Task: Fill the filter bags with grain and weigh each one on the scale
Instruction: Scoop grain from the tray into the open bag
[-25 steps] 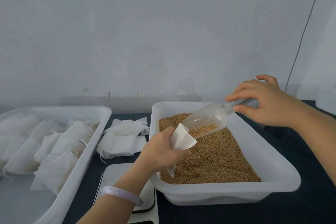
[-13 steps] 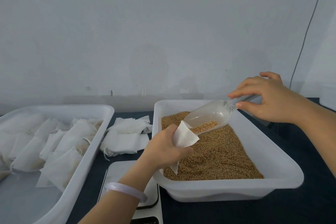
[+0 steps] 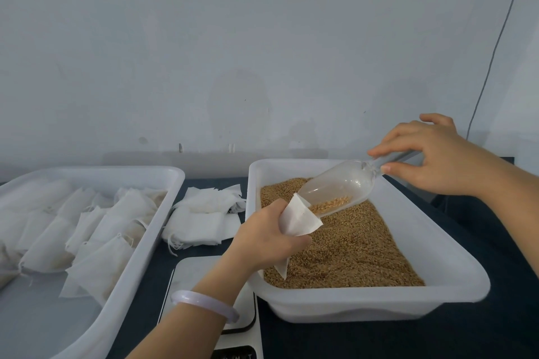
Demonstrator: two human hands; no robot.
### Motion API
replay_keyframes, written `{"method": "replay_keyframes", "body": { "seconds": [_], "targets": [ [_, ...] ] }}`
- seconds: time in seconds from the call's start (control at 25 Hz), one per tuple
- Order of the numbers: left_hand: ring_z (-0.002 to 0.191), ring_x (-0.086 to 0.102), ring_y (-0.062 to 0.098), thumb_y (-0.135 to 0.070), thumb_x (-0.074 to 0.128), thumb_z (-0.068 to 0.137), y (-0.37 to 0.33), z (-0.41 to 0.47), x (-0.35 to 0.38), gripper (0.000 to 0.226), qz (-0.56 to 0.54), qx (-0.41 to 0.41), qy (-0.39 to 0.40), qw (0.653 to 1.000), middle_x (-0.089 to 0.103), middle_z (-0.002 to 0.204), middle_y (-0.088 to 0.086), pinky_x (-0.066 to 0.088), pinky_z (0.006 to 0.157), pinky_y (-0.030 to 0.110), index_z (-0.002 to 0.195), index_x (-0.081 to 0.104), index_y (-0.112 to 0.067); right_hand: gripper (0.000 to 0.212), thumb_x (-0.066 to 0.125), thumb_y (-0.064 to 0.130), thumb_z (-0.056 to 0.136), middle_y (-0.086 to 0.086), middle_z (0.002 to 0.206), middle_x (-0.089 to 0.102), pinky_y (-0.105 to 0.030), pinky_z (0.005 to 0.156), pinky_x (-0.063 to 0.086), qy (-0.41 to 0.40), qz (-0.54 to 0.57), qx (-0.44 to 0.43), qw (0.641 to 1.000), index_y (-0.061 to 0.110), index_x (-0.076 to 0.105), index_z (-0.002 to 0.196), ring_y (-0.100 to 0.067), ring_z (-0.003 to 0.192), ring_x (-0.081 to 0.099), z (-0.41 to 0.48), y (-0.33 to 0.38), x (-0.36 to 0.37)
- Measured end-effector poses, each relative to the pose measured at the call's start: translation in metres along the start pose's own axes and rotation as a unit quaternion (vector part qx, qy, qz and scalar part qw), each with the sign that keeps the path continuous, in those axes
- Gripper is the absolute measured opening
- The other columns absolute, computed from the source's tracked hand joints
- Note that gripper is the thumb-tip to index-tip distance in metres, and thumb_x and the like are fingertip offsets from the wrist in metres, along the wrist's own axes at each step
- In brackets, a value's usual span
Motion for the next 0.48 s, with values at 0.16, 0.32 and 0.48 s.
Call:
{"method": "replay_keyframes", "body": {
  "seconds": [0.16,0.32,0.48],
  "targets": [
    [0.081,0.061,0.016,-0.041,0.071,0.073,-0.0008,-0.0007,-0.0003,0.035,-0.002,0.001,0.000,1.000,0.061,0.085,-0.005,0.053,0.075,0.038,0.093,0.050,-0.022,0.023,0.066,0.027,0.084,0.021,0.100,0.055,-0.025,0.110,-0.001,0.006,0.001,0.004,1.000,0.040,0.065,0.103,0.006,0.099,0.039,0.0003,-0.0011,0.0020],
    [0.082,0.061,0.015,-0.042,0.071,0.073,-0.0011,-0.0007,-0.0006,0.035,-0.002,-0.001,-0.001,1.000,0.061,0.086,-0.006,0.053,0.076,0.037,0.095,0.051,-0.023,0.025,0.067,0.025,0.083,0.022,0.100,0.056,-0.027,0.112,0.002,0.009,0.014,0.012,1.000,0.044,0.063,0.099,0.001,0.101,0.045,-0.0020,-0.0039,0.0027],
    [0.083,0.061,0.016,-0.042,0.071,0.073,-0.0008,0.0003,-0.0001,0.037,0.000,-0.001,0.000,1.000,0.061,0.088,-0.005,0.053,0.077,0.038,0.097,0.051,-0.022,0.025,0.068,0.024,0.082,0.023,0.100,0.056,-0.028,0.112,0.003,0.005,0.018,0.011,1.000,0.043,0.063,0.098,0.001,0.101,0.047,-0.0032,-0.0049,0.0020]
  ]
}}
Point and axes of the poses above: each hand's wrist, its own z-axis towards the middle knuckle, its own x-axis out of the palm, y = z × x, the point moved 9 cm from there along z, towards the middle knuckle
